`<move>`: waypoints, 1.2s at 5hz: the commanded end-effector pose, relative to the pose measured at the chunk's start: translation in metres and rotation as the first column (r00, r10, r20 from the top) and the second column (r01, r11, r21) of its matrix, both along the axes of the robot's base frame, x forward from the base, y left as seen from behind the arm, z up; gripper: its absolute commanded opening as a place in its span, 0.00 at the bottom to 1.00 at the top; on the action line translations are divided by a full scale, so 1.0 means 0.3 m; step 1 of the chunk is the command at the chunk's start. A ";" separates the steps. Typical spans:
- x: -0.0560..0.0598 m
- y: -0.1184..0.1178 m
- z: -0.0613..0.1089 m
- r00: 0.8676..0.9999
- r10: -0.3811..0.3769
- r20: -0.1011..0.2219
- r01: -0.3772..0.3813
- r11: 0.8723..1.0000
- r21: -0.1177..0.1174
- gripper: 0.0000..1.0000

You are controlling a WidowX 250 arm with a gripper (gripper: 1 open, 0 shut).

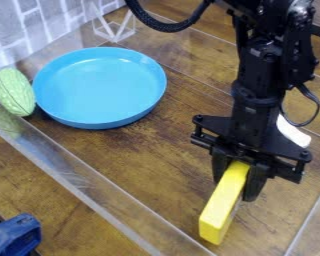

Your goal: Put the yellow brick in the blue tray

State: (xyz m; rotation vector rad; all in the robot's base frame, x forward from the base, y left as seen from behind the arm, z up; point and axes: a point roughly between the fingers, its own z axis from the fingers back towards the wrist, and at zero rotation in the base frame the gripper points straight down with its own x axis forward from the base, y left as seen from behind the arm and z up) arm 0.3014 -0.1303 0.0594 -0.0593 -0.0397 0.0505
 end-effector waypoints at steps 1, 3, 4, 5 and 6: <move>0.042 0.003 0.137 0.994 0.009 0.107 -0.005 0.999 -0.043 0.00; 0.040 0.014 0.176 0.994 -0.006 0.106 0.009 1.000 -0.029 0.00; 0.041 0.021 0.204 0.995 -0.008 0.099 0.009 1.000 -0.014 0.00; 0.044 0.045 0.227 0.995 -0.005 0.097 0.005 1.000 -0.003 0.00; 0.060 0.127 0.284 0.994 0.013 0.107 -0.015 1.000 0.011 0.00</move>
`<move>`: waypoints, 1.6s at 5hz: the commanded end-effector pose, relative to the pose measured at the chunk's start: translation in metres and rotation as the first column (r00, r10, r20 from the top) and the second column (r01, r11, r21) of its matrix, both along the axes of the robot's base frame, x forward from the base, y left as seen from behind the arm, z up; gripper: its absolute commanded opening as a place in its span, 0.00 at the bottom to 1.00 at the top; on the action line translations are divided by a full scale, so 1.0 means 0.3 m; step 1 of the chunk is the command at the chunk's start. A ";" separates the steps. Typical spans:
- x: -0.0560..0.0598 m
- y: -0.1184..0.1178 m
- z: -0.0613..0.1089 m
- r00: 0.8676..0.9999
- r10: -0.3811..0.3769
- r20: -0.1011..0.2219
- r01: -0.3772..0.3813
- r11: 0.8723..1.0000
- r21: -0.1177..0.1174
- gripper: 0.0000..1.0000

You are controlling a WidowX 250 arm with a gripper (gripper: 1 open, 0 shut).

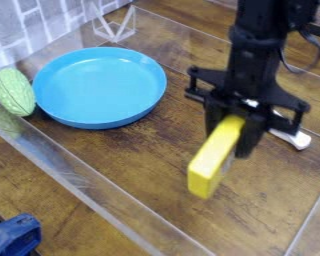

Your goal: Put the yellow brick in the blue tray

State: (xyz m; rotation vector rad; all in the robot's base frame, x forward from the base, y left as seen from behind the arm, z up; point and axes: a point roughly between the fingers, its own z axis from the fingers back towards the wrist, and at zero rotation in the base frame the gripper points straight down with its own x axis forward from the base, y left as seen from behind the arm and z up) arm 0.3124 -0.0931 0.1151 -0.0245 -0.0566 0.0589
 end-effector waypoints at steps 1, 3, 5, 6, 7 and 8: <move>0.042 0.107 0.165 0.993 0.042 0.111 -0.042 0.999 -0.007 0.00; 0.077 0.285 0.182 0.985 0.088 0.146 -0.091 0.996 0.015 0.00; 0.091 0.336 0.182 0.984 0.084 0.159 -0.092 0.995 0.045 0.00; 0.098 0.353 0.164 0.983 0.083 0.163 -0.094 0.994 0.058 0.00; 0.107 0.376 0.143 0.982 0.090 0.164 -0.102 0.993 0.067 0.00; 0.112 0.391 0.121 0.982 0.097 0.164 -0.110 0.991 0.072 0.00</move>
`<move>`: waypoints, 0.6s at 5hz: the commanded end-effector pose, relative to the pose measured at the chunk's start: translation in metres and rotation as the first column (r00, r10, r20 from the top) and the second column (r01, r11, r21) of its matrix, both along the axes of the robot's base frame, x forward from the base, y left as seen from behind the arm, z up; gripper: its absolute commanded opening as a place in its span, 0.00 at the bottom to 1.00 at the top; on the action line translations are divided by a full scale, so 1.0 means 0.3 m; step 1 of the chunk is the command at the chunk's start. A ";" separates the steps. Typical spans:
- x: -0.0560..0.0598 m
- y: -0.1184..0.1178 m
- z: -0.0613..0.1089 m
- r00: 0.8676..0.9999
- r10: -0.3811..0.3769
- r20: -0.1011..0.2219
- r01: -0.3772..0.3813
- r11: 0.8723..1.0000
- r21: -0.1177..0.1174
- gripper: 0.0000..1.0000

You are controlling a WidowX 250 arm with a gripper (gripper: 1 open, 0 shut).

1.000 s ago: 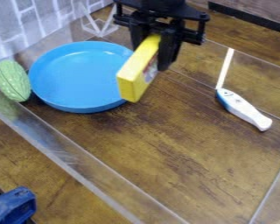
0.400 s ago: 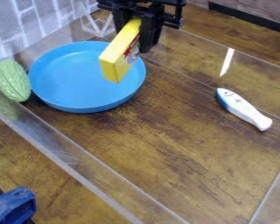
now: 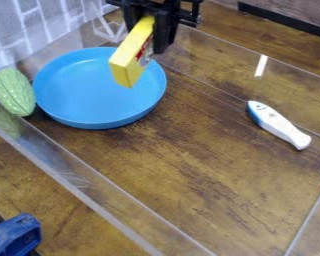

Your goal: Put the yellow brick in the blue tray

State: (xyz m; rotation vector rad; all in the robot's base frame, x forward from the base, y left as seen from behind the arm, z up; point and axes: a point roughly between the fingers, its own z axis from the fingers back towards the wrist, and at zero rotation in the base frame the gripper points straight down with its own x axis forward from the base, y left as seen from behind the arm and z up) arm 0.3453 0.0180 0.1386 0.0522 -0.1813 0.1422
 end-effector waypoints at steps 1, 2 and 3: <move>0.003 0.031 0.031 0.999 0.025 0.038 -0.025 1.000 0.006 0.00; 0.009 0.047 0.021 0.999 0.033 0.038 -0.033 0.999 0.009 0.00; 0.014 0.070 0.012 0.998 0.042 0.037 -0.043 0.999 0.014 0.00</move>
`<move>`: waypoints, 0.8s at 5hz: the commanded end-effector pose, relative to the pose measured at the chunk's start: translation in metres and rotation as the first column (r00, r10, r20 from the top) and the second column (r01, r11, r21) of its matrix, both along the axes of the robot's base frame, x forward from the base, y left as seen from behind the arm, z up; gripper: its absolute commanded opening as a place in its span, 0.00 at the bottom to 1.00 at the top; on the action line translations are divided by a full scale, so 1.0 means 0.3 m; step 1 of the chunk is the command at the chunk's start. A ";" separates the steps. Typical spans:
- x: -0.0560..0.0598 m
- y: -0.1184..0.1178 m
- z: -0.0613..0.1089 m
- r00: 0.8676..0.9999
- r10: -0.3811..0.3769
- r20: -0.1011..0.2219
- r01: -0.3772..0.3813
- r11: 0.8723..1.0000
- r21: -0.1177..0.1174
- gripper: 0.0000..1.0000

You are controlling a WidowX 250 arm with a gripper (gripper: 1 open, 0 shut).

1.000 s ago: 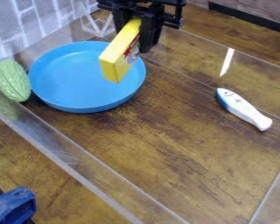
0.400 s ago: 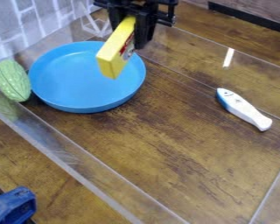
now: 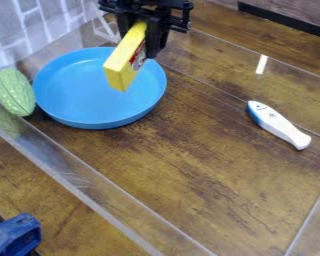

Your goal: Put the yellow brick in the blue tray

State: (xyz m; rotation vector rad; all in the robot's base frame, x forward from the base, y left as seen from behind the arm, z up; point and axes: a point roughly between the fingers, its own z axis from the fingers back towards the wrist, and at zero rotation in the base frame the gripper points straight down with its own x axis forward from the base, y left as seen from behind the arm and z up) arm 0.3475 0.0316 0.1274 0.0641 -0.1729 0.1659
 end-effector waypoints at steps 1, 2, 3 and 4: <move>0.015 0.022 0.035 0.999 0.019 0.046 -0.020 1.000 0.005 0.00; 0.024 0.020 0.021 0.999 0.021 0.047 -0.021 1.000 0.003 0.00; 0.030 0.026 0.014 0.999 0.024 0.048 -0.024 1.000 0.003 0.00; 0.037 0.037 0.008 0.998 0.029 0.052 -0.029 1.000 0.003 0.00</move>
